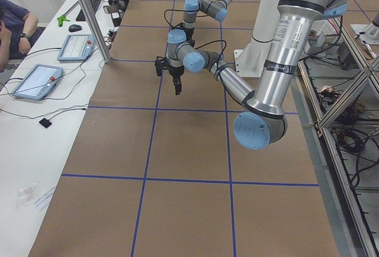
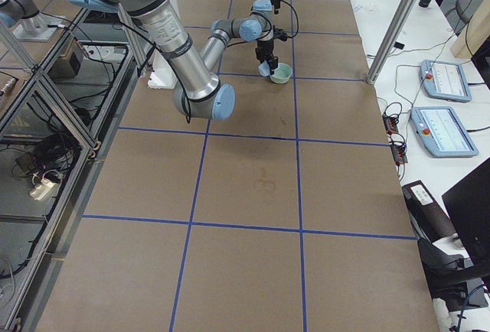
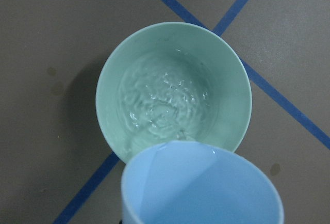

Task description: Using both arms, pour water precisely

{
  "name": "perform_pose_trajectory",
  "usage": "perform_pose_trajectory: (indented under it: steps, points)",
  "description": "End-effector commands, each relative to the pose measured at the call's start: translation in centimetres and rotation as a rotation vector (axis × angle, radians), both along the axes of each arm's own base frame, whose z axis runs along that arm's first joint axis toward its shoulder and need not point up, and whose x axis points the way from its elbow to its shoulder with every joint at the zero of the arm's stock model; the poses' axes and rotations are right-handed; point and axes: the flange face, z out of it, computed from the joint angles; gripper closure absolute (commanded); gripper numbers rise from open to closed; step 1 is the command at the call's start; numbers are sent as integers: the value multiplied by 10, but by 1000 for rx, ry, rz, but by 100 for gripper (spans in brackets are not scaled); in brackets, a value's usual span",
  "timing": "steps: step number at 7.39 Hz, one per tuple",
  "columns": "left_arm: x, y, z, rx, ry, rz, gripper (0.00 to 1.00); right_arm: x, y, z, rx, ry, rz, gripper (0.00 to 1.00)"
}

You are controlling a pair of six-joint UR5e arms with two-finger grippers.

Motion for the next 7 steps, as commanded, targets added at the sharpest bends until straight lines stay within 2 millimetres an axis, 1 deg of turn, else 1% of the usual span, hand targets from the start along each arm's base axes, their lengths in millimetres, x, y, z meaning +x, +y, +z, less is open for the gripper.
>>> perform_pose_trajectory:
  steps: [1, 2, 3, 4, 5, 6, 7]
  points:
    - [-2, 3, 4, -2, -3, 0, 0, 11, 5, -11, 16, -39, 11, 100]
    - [-3, 3, 3, -1, -3, -2, 0, 16, 7, -3, 38, -85, 17, 100]
    - [-3, 3, 2, 0, -2, -2, 0, 18, 6, 18, 49, -143, 40, 100]
    - [-3, 3, 2, -1, -2, -4, 0, 23, 5, 24, 64, -187, 53, 100]
    - [-3, 3, 2, 0, -2, -2, 0, 37, 4, 12, 83, -242, 84, 100]
    - [-3, 3, 3, -1, -3, -2, 0, 55, 3, 10, 99, -323, 127, 100]
    - [-3, 3, 3, 1, -4, 0, 0, 73, 1, 18, 130, -412, 173, 100]
